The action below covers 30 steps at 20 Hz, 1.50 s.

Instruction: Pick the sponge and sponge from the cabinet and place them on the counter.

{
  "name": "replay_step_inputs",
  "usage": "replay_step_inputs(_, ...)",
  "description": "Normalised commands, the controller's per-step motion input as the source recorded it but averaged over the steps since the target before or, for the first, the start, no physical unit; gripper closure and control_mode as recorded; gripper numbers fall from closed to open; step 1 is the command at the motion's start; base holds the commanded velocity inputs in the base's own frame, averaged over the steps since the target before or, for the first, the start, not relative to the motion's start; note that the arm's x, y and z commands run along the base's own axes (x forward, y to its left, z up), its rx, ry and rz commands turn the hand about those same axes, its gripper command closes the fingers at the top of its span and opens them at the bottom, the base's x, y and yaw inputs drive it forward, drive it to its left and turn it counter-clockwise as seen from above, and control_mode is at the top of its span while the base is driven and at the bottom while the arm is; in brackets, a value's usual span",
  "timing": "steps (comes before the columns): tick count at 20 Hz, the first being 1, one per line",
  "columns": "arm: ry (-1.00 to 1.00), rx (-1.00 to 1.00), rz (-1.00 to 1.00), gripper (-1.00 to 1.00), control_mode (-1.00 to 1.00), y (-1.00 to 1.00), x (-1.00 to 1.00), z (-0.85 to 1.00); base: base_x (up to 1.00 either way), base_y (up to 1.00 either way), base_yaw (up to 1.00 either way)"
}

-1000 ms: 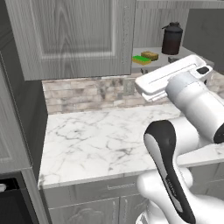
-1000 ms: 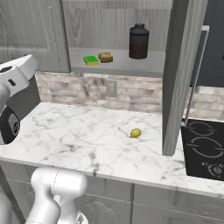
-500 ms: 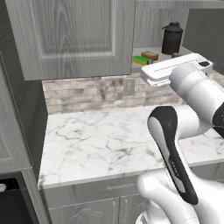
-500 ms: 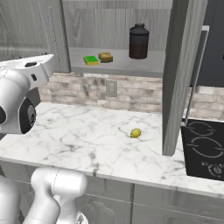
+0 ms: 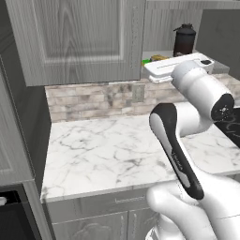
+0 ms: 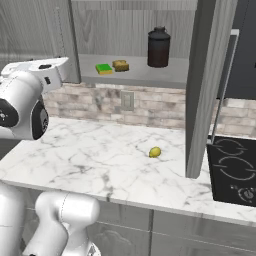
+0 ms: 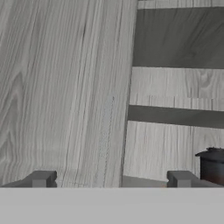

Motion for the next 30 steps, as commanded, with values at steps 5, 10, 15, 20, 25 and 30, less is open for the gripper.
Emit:
replay_step_inputs(5, 0.0, 0.0, -0.01, -1.0, -1.0, 0.36, 0.09, -0.01, 0.0, 0.0, 0.0)
replay_step_inputs(10, 0.0, 0.0, -0.06, -1.0, -1.0, 0.15, 0.38, 0.01, 0.0, 0.0, 0.0)
replay_step_inputs(15, 0.0, 0.0, -0.07, -1.0, -1.0, 0.0, 0.48, 0.0, 0.0, 0.0, 0.0)
replay_step_inputs(20, 0.0, 0.01, -0.06, -1.0, -1.0, 0.01, 0.55, 0.0, 0.0, 0.0, 0.0)
replay_step_inputs(25, 0.02, 0.02, -0.04, -1.0, -1.0, 0.07, 0.62, 0.0, 0.0, 0.0, 0.0)
replay_step_inputs(30, 0.04, 0.02, -0.03, -1.0, -1.0, 0.11, 0.63, 0.0, 0.0, 0.0, 0.0)
